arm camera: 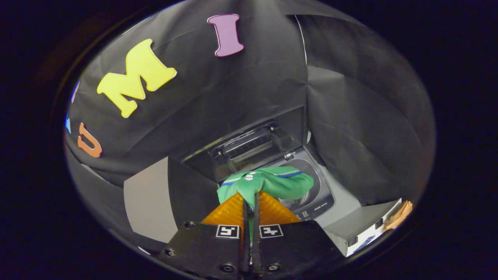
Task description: Put the clothes into the washing machine and then close the washing machine lid.
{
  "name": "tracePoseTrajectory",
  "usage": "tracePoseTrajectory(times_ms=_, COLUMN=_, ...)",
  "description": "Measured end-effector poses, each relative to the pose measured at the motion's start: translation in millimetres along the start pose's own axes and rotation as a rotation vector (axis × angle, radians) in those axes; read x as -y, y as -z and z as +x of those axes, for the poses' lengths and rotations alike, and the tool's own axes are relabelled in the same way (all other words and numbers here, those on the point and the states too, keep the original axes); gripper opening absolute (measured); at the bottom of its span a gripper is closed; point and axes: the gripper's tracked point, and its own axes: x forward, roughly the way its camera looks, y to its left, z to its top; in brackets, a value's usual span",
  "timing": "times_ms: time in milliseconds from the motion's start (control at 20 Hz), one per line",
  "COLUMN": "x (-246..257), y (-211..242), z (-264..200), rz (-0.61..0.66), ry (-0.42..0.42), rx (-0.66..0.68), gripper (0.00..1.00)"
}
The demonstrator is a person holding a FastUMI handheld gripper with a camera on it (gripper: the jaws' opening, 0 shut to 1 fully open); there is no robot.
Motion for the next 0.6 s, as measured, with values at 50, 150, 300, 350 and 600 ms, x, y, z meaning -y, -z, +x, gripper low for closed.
tracePoseTrajectory(times_ms=50, x=2, y=-1, z=7, rz=-0.001, ry=0.001, rx=-0.003, gripper=0.06)
tracePoseTrajectory(times_ms=150, x=7, y=0, z=20, rz=0.001, ry=-0.003, rx=-0.004, gripper=0.06)
tracePoseTrajectory(times_ms=300, x=11, y=0, z=37, rz=-0.023, ry=-0.013, rx=-0.019, gripper=0.06)
tracePoseTrajectory(times_ms=350, x=11, y=1, z=43, rz=-0.037, ry=-0.016, rx=-0.023, gripper=0.06)
tracePoseTrajectory(times_ms=600, x=22, y=14, z=80, rz=-0.071, ry=-0.021, rx=-0.039, gripper=0.06)
